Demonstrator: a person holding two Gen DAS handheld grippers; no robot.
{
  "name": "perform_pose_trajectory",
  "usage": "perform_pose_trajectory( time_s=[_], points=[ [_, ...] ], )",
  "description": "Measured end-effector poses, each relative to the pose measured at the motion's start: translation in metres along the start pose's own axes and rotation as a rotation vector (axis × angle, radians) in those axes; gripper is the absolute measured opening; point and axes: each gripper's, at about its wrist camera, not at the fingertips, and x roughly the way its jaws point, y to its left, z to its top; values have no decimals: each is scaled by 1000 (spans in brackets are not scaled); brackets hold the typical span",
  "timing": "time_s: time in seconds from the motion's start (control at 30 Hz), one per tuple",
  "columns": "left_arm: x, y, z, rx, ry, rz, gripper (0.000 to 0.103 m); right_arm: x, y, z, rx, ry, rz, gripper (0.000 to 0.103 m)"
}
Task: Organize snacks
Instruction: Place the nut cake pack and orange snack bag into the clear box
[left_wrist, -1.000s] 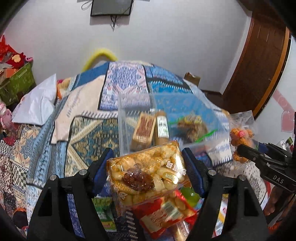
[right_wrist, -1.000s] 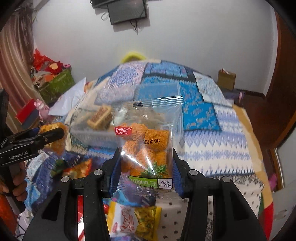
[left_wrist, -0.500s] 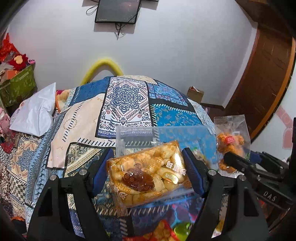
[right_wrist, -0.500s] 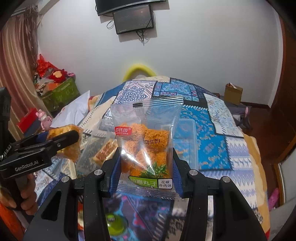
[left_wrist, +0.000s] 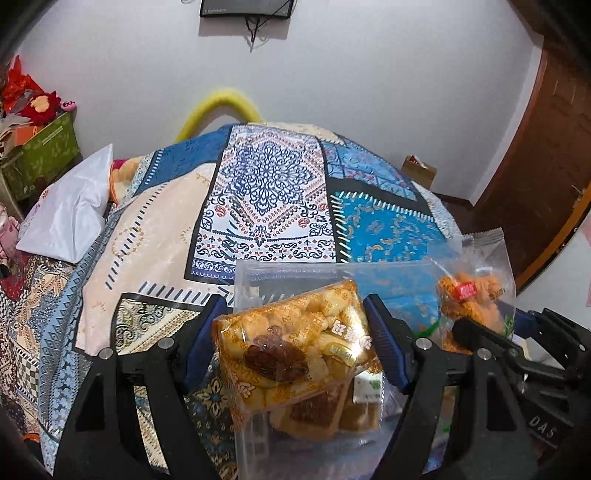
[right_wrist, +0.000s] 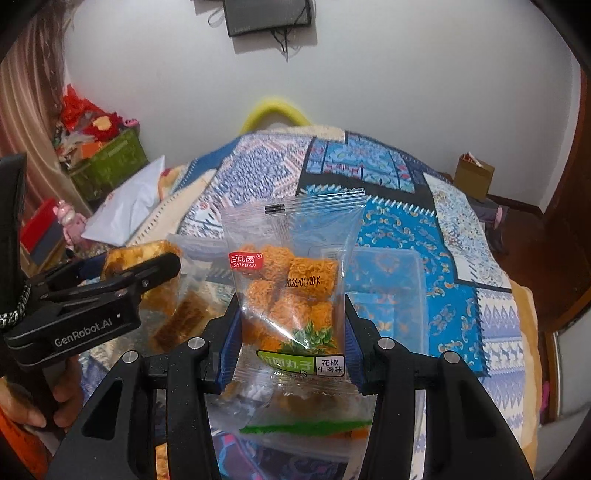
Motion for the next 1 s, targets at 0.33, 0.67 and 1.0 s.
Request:
perform_pose_trajectory(
  time_s=[0.33,0.67,1.0],
  points=[
    [29,-14,6,25,27,10,75,15,-2,-2,-41,51,-33,45],
    [17,-7,4,-31,57,-36,76,0,-2,-4,-53,24,-65,67],
    [-56,-16,-3,59,-38,-30,77,-51,-4,-11,-36,-44,-53,67]
  ],
)
